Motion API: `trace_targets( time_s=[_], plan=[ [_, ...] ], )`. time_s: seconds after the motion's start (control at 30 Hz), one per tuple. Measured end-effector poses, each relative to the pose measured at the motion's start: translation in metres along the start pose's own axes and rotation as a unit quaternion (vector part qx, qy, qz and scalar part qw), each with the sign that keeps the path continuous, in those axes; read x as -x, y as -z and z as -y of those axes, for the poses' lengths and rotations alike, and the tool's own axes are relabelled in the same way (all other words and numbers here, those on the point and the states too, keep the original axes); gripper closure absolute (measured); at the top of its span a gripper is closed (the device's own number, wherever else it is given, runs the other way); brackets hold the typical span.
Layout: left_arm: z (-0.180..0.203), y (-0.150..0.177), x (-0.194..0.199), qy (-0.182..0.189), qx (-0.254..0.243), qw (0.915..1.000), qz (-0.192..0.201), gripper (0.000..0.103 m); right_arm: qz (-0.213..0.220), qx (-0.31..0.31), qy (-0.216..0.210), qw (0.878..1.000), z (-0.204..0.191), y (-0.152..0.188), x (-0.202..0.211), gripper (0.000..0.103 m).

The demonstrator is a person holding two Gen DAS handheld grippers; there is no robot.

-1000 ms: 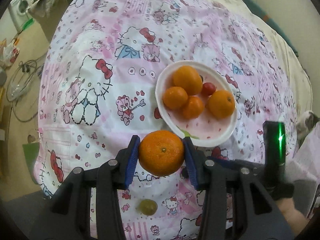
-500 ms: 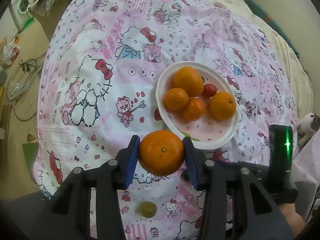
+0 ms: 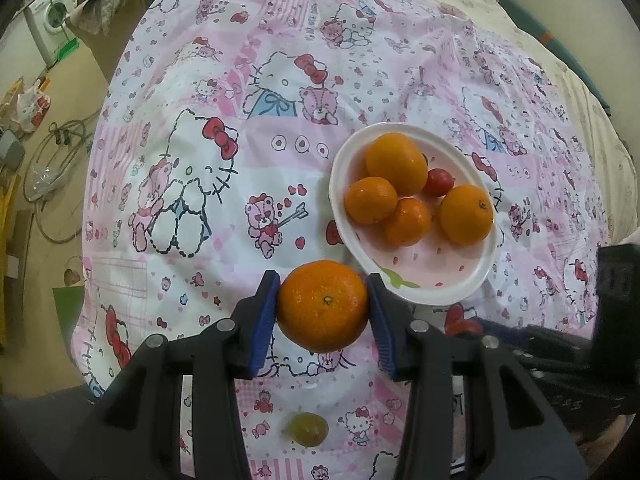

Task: Organize fruits
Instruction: 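Lower the mandarin onto the plate with the left gripper while the right lowers the tomato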

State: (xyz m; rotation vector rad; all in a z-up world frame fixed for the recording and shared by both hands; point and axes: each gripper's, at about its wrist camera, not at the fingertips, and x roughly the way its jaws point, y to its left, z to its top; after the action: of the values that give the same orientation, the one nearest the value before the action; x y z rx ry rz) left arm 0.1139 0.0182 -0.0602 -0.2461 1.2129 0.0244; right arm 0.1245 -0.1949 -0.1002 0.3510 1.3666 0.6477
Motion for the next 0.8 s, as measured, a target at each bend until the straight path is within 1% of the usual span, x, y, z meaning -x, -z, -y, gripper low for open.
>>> trace_targets(
  time_s=[0.1,0.23,0.33,0.5,0.7,0.8],
  plan=[
    [0.001,-0.001,0.000,-0.002,-0.003,1.0000,0.004,0.064,0.014,-0.005,-0.008,1.000,0.001,-0.004,0.011,0.070],
    [0.003,-0.006,0.004,0.005,-0.005,0.9999,0.014,0.064,0.047,-0.009,-0.011,0.999,0.007,-0.015,0.034,0.070],
    [0.009,-0.013,0.006,0.009,-0.017,0.9995,0.023,0.064,0.072,-0.011,-0.008,0.997,0.013,-0.027,0.052,0.070],
    [0.033,-0.033,0.005,0.016,-0.055,0.9977,0.035,0.064,0.107,-0.016,0.002,0.994,0.024,-0.054,0.072,0.070],
    [0.064,-0.052,-0.011,0.042,-0.089,0.9943,0.040,0.064,0.118,-0.014,0.013,0.993,0.036,-0.084,0.071,0.069],
    [0.079,-0.058,-0.024,0.045,-0.111,0.9919,0.043,0.064,0.117,-0.016,0.014,0.993,0.045,-0.097,0.067,0.069]
  ],
)
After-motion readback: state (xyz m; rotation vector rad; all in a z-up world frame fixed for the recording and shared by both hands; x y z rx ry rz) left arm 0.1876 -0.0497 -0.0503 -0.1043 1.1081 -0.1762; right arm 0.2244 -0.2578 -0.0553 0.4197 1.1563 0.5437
